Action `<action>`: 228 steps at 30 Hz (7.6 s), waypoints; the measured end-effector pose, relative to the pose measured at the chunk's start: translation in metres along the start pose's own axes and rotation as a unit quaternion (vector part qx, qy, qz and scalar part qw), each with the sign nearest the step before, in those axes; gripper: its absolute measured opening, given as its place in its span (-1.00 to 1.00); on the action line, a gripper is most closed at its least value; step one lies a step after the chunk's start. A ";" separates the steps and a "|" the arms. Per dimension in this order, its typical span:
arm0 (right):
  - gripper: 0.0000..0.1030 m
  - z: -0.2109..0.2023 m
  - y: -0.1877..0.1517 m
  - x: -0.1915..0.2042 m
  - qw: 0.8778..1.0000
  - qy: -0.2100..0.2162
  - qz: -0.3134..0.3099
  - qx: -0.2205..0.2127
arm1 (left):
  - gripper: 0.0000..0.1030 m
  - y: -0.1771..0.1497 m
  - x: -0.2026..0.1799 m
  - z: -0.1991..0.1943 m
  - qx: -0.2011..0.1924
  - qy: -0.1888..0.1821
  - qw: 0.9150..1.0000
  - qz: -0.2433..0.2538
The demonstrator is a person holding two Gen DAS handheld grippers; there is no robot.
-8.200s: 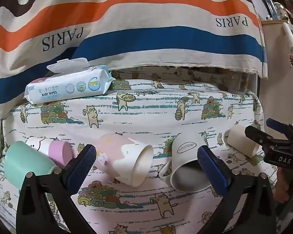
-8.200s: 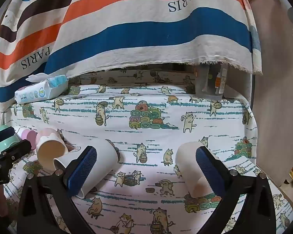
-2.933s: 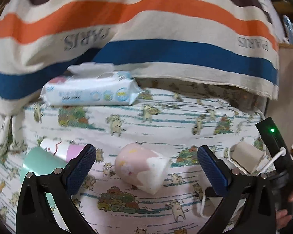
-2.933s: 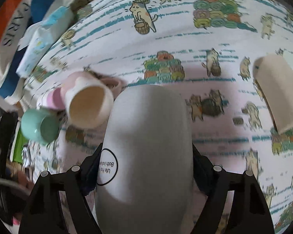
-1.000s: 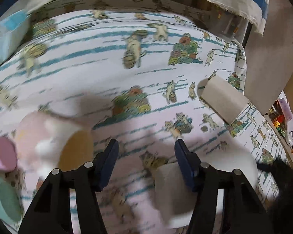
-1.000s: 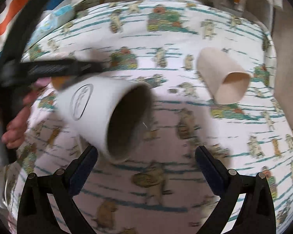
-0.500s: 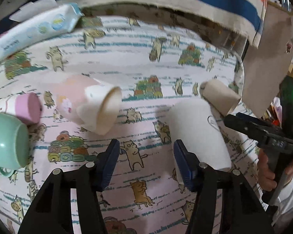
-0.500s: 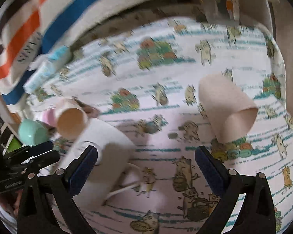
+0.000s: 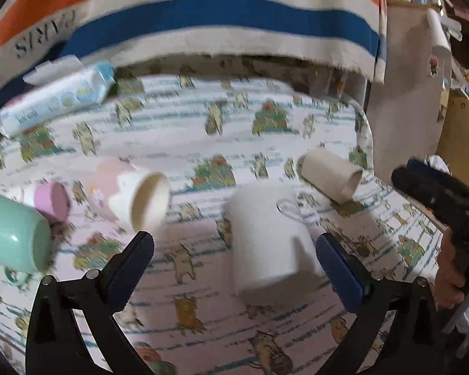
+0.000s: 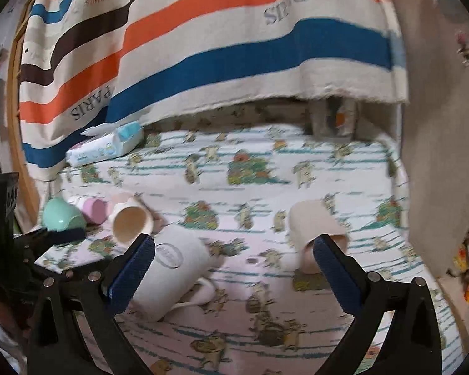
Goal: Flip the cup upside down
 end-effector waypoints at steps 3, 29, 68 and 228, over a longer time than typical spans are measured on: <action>0.98 0.005 -0.006 -0.006 1.000 -0.011 0.001 0.012 | 0.99 -0.008 -0.005 0.013 0.032 -0.006 0.999 -0.011; 0.98 0.036 -0.028 -0.012 0.998 -0.029 0.005 0.061 | 0.50 -0.024 -0.027 0.048 0.086 -0.022 0.996 -0.017; 0.98 0.045 -0.007 0.010 0.998 -0.014 -0.019 0.052 | 0.48 0.020 0.002 0.027 0.020 0.021 1.000 -0.013; 0.99 0.077 -0.012 0.055 1.000 0.017 -0.020 0.004 | 0.99 0.000 0.078 -0.013 -0.145 0.107 0.984 -0.005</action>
Point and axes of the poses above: each gripper's, at about its wrist camera, not at the fingertips, and z roughly the way its jaws point, x to its left, y to its top, the point moved 2 cm from there along z, roughly the way its jaws point, and after that the axes turned 1 degree about -x, right-handed, at the moved point
